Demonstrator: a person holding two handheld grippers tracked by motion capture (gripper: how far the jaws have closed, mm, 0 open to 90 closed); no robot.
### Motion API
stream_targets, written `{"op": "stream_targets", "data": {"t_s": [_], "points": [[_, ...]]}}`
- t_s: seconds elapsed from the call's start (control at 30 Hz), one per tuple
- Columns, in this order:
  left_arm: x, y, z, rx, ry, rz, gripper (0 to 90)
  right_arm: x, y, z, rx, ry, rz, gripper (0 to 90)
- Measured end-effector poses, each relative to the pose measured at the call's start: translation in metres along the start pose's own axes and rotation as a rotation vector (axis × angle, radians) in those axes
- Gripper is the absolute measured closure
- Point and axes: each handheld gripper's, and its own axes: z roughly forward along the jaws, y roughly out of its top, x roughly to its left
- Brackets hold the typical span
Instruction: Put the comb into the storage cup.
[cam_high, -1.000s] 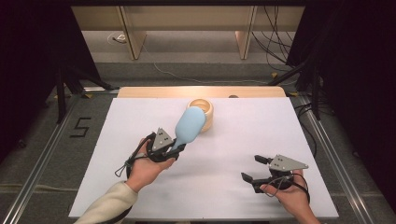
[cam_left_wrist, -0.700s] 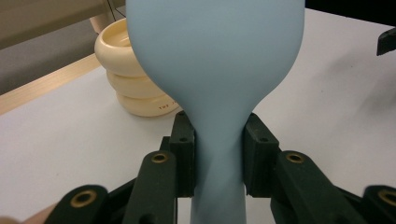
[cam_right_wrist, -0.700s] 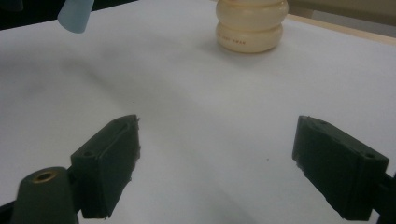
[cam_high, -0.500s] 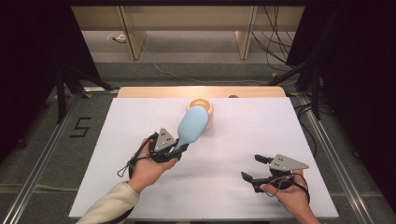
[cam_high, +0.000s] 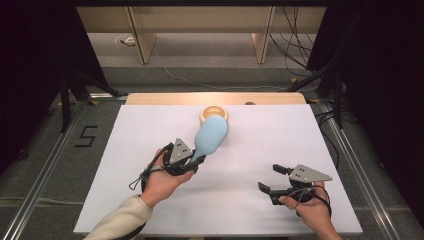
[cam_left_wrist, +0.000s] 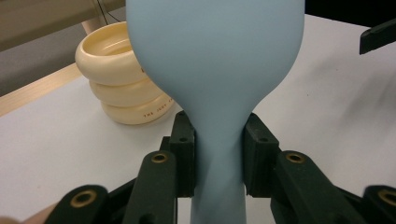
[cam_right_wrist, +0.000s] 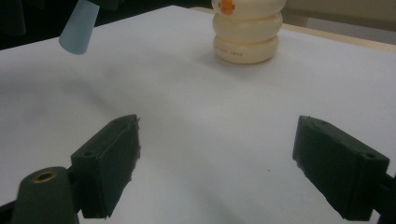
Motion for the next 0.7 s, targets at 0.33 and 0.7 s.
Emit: {"op": "stream_targets", "data": {"t_s": [0.33, 0.7], "points": [[-0.005, 0.001, 0.006, -0.001, -0.005, 0.004, 69.4, 0.002, 0.009, 0.003, -0.046, -0.019, 0.025, 15.8], [-0.008, 0.007, 0.013, -0.021, -0.003, 0.008, 69.4, -0.001, 0.034, 0.013, -0.118, -0.05, 0.066, 14.9]]}}
